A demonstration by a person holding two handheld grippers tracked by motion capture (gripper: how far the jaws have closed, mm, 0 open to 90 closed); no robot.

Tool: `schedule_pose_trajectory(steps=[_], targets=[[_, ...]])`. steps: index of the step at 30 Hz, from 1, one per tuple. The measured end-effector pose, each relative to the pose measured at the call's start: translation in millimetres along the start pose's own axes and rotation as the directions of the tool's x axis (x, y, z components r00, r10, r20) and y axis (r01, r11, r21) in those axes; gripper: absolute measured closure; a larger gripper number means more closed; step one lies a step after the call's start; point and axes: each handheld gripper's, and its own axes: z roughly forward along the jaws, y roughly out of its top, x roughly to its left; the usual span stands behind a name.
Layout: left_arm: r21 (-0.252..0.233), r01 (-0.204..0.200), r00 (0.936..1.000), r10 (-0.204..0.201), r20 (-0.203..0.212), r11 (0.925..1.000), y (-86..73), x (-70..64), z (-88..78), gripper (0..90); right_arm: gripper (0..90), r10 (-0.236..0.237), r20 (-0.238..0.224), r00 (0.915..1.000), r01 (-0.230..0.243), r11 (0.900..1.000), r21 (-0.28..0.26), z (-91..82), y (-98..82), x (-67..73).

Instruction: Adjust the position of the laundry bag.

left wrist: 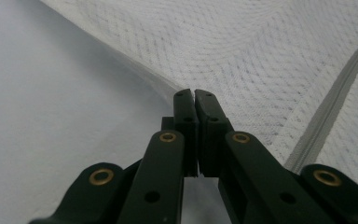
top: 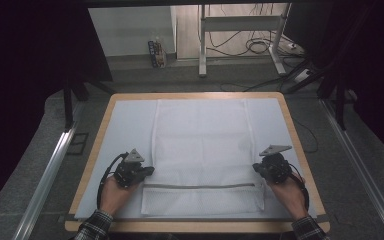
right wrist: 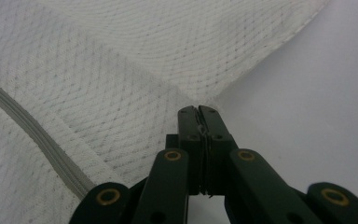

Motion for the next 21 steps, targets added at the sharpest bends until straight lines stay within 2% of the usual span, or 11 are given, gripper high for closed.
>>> schedule_pose_trajectory(steps=[10,15,18,20,21], targets=[[0.041,-0.023,0.9996,0.024,-0.014,0.9989,-1.3,-11.1,1.1,88.4,87.6,0.008,-0.006,0.9999,-0.008,1.0,0.014,-11.3,-16.1,5.0],[0.048,-0.019,0.9998,0.02,-0.011,0.9987,-1.7,-11.1,2.1,88.4,87.6,0.003,-0.005,1.0,-0.002,0.999,0.044,-5.1,-17.6,5.9],[0.048,-0.019,0.9998,0.02,-0.01,0.9987,-1.9,-10.9,2.2,88.2,87.6,-0.002,-0.005,1.0,0.002,0.999,0.043,-5.1,-17.2,6.1],[0.042,-0.016,0.9997,0.017,-0.017,0.999,-2.3,-10.7,2.3,85.7,87.3,-0.003,-0.004,1.0,0.004,0.999,0.039,-5.7,-17.3,6.0],[0.038,-0.01,0.9997,0.011,-0.021,0.9992,-2.4,-10.8,2.1,81.0,86.6,-0.005,-0.003,1.0,0.005,0.999,0.035,-6.3,-17.2,6.2]])
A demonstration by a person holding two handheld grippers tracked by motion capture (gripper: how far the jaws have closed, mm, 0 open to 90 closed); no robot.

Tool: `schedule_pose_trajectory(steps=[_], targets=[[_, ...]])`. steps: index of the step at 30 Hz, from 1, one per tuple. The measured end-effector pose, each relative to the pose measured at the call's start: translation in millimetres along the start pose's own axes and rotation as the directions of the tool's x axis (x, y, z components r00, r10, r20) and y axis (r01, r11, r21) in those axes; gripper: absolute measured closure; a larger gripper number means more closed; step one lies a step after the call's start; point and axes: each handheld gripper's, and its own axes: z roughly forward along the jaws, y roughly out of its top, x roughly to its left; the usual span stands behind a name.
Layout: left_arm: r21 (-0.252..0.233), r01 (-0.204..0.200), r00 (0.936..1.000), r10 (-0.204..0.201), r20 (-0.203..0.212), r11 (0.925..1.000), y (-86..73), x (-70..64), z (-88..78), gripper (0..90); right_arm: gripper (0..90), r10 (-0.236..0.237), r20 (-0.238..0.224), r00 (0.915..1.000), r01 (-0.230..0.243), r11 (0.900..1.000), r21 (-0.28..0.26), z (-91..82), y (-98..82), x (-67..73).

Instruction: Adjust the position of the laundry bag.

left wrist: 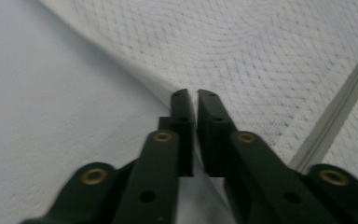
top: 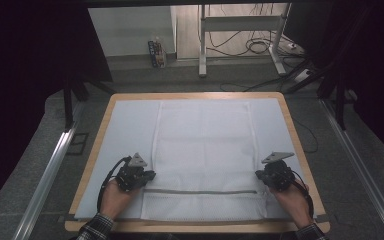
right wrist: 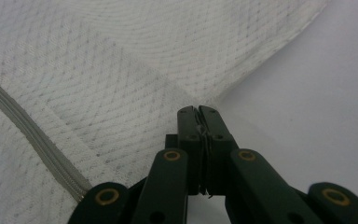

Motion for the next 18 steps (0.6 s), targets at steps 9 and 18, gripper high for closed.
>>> schedule_pose_trajectory(steps=[9,18], targets=[[-0.01,-0.014,0.9992,0.014,-0.038,0.9999,1.2,-4.9,0.2,51.9,57.1,0.005,0.019,0.9998,-0.004,0.999,-0.041,-2.5,1.2,-0.4],[-0.062,0.019,0.9993,-0.021,-0.03,0.9979,-0.7,1.1,-0.4,19.3,22.1,0.017,0.047,0.9987,-0.013,0.996,-0.092,-1.4,1.4,-3.2]])
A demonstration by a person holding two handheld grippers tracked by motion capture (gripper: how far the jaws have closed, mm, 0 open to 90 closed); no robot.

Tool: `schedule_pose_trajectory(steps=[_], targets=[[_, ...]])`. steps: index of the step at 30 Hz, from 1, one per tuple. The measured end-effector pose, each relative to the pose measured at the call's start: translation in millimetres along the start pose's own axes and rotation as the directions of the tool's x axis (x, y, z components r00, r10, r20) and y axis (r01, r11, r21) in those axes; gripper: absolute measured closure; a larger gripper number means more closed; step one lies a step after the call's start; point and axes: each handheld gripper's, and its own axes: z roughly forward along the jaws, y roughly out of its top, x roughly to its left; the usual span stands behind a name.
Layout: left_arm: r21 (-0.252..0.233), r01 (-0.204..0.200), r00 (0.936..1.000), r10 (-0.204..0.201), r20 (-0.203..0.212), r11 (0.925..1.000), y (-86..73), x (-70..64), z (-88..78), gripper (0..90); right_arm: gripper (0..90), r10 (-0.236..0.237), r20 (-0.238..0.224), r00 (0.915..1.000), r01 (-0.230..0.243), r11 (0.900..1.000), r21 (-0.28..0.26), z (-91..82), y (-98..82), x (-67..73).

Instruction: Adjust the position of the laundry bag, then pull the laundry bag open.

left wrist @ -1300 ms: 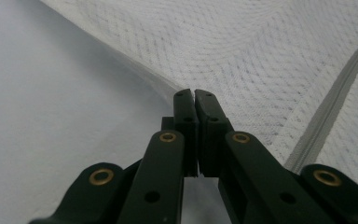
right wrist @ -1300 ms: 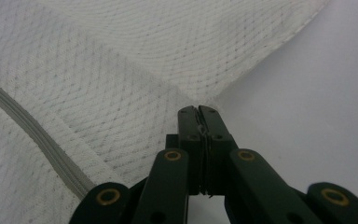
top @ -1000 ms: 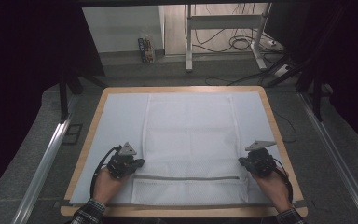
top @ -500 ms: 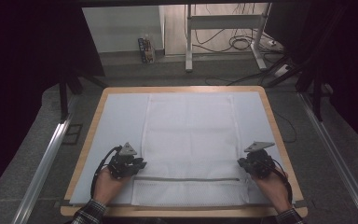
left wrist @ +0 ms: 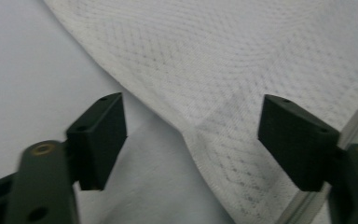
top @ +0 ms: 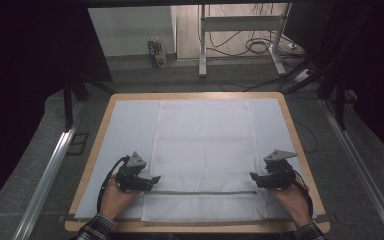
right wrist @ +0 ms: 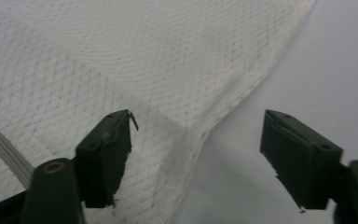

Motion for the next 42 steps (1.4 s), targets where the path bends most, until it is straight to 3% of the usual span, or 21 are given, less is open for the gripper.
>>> schedule_pose_trajectory(steps=[2,7,12,24,28,42], targets=[[0.022,0.004,1.0,-0.004,-0.007,0.9997,-1.0,-0.7,1.0,8.6,16.2,0.01,-0.01,0.9999,-0.01,1.0,-0.008,1.1,-0.8,-1.1],[0.001,0.01,0.9999,-0.01,0.011,1.0,-5.6,-3.6,-5.8,5.3,6.6,0.023,-0.017,0.9996,-0.024,0.999,-0.026,0.6,-1.6,-2.1],[-0.027,-0.007,1.0,0.007,0.001,0.9996,-12.4,-9.3,-12.0,4.0,1.8,0.008,-0.021,0.9998,-0.009,0.999,-0.037,-3.5,-4.3,1.6],[-0.032,-0.058,0.9981,0.057,-0.025,0.9978,-22.1,-24.7,-21.2,3.7,0.0,0.001,-0.075,0.9972,-0.004,0.999,-0.037,-13.8,-15.8,10.6],[-0.046,-0.08,0.9966,0.078,-0.026,0.9957,-22.3,-28.5,-23.1,3.8,0.0,-0.031,-0.063,0.9975,0.028,0.999,-0.046,-16.8,-18.0,13.4],[-0.03,-0.118,0.9922,0.116,-0.044,0.9926,-24.6,-33.0,-23.7,3.8,0.0,-0.037,-0.055,0.9978,0.037,0.999,-0.005,-22.9,-30.8,22.7]])
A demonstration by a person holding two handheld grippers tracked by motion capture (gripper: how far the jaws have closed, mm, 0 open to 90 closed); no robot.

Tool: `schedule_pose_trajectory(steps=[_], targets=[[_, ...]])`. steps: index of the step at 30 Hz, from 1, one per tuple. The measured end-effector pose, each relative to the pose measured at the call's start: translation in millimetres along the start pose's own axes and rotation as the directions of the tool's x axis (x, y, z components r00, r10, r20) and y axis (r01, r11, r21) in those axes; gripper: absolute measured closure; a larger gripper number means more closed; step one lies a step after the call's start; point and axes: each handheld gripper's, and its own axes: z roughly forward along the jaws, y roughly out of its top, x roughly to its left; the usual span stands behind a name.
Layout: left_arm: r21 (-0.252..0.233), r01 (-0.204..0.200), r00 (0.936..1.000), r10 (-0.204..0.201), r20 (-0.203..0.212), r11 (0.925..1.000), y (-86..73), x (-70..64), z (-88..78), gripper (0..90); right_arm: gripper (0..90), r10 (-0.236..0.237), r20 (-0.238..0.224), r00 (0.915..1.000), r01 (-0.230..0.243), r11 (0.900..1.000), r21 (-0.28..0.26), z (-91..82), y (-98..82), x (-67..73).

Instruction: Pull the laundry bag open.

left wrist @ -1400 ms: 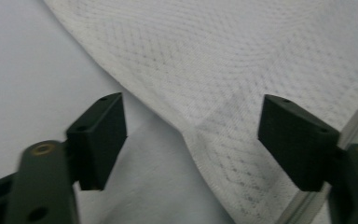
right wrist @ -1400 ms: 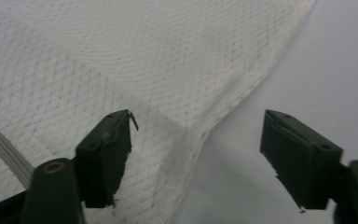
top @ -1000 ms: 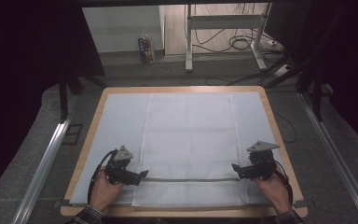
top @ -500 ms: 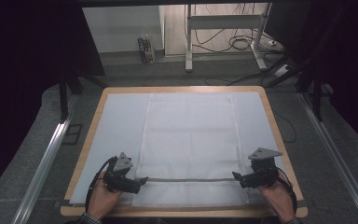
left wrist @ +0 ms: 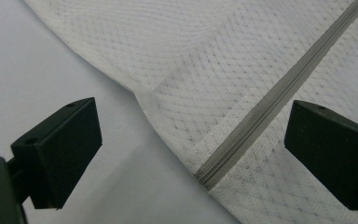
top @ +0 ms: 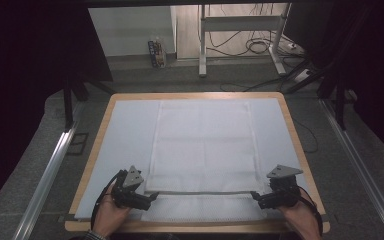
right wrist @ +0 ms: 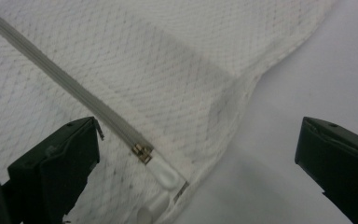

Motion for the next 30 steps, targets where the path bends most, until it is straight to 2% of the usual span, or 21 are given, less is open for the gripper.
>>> schedule_pose_trajectory(steps=[5,9,13,15,17,19,21,22,23,24,30], targets=[[0.002,-0.009,0.9999,0.009,-0.009,1.0,0.3,-0.6,0.3,3.9,0.2,0.038,-0.025,0.999,-0.038,0.999,0.016,-9.4,-9.6,-0.2],[0.002,-0.015,0.9998,0.015,-0.014,0.9999,0.4,-1.2,0.8,4.0,3.6,0.043,-0.049,0.9978,-0.042,0.999,0.024,-17.3,-19.5,4.1],[0.005,-0.022,0.9996,0.022,-0.016,0.9997,0.6,-2.1,1.5,4.1,4.3,0.037,-0.071,0.9968,-0.032,0.997,0.074,-17.0,-24.5,12.9],[0.007,-0.026,0.9995,0.026,-0.017,0.9996,0.7,-2.6,1.5,4.1,4.2,0.001,-0.045,0.999,0.003,0.995,0.102,-14.8,-23.8,18.7],[0.008,-0.033,0.9992,0.033,-0.022,0.9994,0.8,-3.3,1.8,4.1,4.2,0.001,-0.042,0.9991,0.004,0.993,0.116,-13.9,-22.8,21.8],[0.009,-0.036,0.9992,0.037,-0.019,0.9993,0.9,-3.4,2.3,4.2,4.3,-0.018,-0.026,0.9995,0.022,0.989,0.148,-11.6,-21.8,27.7],[0.014,-0.041,0.999,0.041,-0.019,0.9991,1.0,-4.0,3.1,4.2,6.1,-0.038,-0.004,0.9993,0.038,0.983,0.181,-8.5,-21.4,31.0],[0.015,-0.044,0.9988,0.044,-0.021,0.9989,1.0,-4.4,3.2,4.2,9.7,-0.04,-0.01,0.9991,0.042,0.98,0.194,-7.6,-20.9,32.1],[0.016,-0.047,0.9987,0.047,-0.02,0.9988,1.1,-4.8,3.5,4.2,12.7,-0.019,-0.039,0.9991,0.026,0.98,0.197,-7.8,-20.6,31.8],[0.017,-0.049,0.9986,0.05,-0.02,0.9986,1.3,-5.0,3.6,4.2,13.6,-0.012,-0.039,0.9991,0.02,0.98,0.2,-8.0,-20.5,32.4],[0.022,-0.073,0.997,0.073,-0.026,0.9971,2.1,-7.9,4.4,4.3,18.6,0.045,-0.003,0.999,-0.043,0.973,0.228,-7.3,-16.8,34.7]])
